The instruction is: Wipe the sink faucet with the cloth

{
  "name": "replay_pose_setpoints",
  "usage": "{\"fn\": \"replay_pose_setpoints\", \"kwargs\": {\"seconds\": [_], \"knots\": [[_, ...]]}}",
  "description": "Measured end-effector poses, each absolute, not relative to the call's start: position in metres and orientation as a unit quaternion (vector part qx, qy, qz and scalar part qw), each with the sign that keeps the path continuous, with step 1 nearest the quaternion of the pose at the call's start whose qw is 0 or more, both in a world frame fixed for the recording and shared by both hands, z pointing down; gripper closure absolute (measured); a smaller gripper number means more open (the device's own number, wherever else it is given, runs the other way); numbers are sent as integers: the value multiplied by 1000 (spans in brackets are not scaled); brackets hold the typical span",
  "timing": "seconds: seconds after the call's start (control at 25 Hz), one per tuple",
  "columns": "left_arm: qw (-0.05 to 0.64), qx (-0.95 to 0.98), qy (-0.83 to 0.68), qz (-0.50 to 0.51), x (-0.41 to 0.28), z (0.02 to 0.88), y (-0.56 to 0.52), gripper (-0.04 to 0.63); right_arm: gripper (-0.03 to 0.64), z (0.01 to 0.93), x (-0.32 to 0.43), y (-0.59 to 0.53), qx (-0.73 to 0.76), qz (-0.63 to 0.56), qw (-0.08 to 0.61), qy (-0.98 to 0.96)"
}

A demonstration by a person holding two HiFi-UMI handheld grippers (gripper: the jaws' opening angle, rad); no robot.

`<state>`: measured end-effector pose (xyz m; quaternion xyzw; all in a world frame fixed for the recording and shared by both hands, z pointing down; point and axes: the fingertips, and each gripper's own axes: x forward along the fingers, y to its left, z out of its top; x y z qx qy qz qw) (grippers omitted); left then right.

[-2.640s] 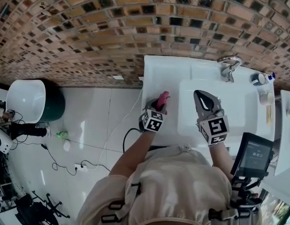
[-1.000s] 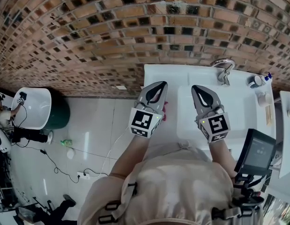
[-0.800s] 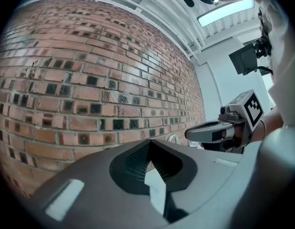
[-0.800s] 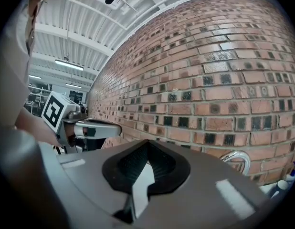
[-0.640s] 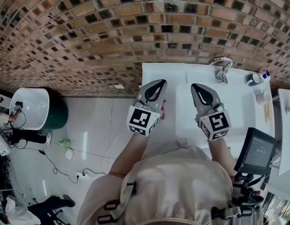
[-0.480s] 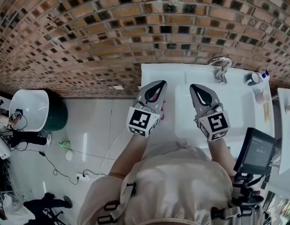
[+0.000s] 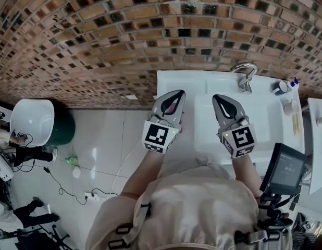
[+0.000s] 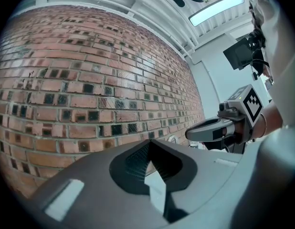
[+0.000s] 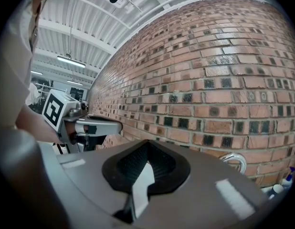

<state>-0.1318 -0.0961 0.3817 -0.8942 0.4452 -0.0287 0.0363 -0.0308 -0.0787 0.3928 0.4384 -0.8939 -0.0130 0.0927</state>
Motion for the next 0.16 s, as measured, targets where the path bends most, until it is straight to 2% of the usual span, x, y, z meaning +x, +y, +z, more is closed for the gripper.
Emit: {"fn": "replay_pose_setpoints", "kwargs": {"seconds": [0.16], "knots": [[46,-898,437,-21,-121,387,-96,592,624,402,-22,-81,438,-13,87,-895]]}}
